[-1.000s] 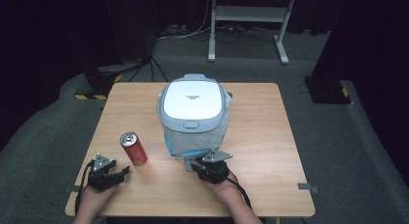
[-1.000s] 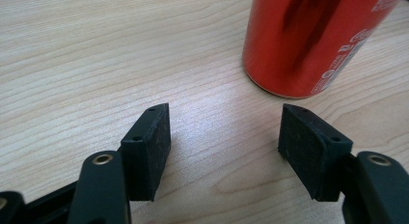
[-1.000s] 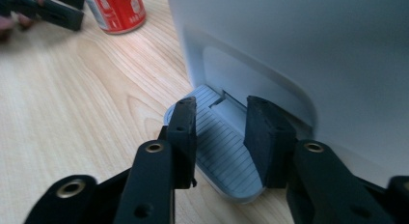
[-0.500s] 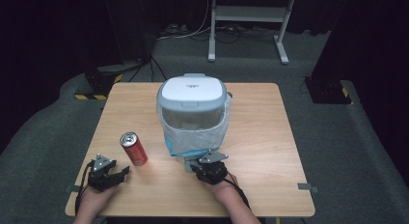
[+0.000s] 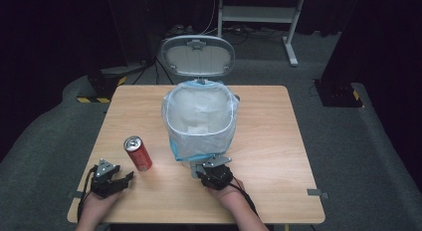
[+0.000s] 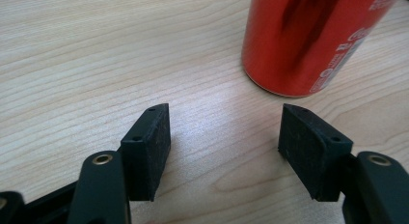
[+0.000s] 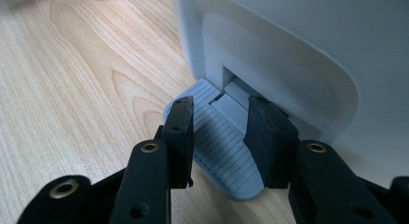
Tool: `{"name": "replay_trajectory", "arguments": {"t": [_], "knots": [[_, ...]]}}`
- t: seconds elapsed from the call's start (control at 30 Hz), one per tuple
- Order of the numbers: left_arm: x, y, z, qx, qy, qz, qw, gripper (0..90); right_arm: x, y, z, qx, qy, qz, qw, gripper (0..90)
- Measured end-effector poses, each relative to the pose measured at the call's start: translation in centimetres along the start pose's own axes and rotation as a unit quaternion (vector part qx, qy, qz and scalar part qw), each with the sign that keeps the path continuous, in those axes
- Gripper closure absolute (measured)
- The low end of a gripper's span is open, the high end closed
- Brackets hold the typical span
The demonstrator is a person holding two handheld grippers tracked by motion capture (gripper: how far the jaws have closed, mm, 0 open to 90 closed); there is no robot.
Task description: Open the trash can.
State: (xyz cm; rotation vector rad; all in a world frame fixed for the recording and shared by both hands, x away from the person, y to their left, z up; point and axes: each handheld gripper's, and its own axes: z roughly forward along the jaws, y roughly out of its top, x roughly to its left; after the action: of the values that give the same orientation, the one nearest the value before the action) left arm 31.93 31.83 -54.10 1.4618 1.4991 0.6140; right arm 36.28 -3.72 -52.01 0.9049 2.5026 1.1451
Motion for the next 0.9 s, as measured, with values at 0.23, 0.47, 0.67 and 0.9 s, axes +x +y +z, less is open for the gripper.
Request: {"name": "replay_trajectory", "arguments": {"t": [0.23, 0.47, 0.67, 0.9], "knots": [[0.0, -0.2, -0.3, -0.002, 0.0, 0.002, 1.0, 33.8, -0.1, 0.0, 0.0, 0.001, 0.003, -0.001, 1.0, 62.4], [-0.4, 0.3, -1.3, -0.006, -0.018, -0.005, 0.9998, 30.9, -0.1, 0.1, 0.0, 0.002, 0.003, 0.0, 1.0, 62.3], [-1.6, 1.4, -2.4, -0.026, -0.055, -0.008, 0.9982, 23.6, 0.0, 0.1, 0.0, 0.003, 0.002, 0.003, 1.0, 62.3], [-3.0, 2.3, -2.8, -0.038, -0.067, 0.002, 0.997, 21.6, 0.0, 0.1, 0.0, 0.004, 0.002, 0.003, 1.0, 62.4]]}}
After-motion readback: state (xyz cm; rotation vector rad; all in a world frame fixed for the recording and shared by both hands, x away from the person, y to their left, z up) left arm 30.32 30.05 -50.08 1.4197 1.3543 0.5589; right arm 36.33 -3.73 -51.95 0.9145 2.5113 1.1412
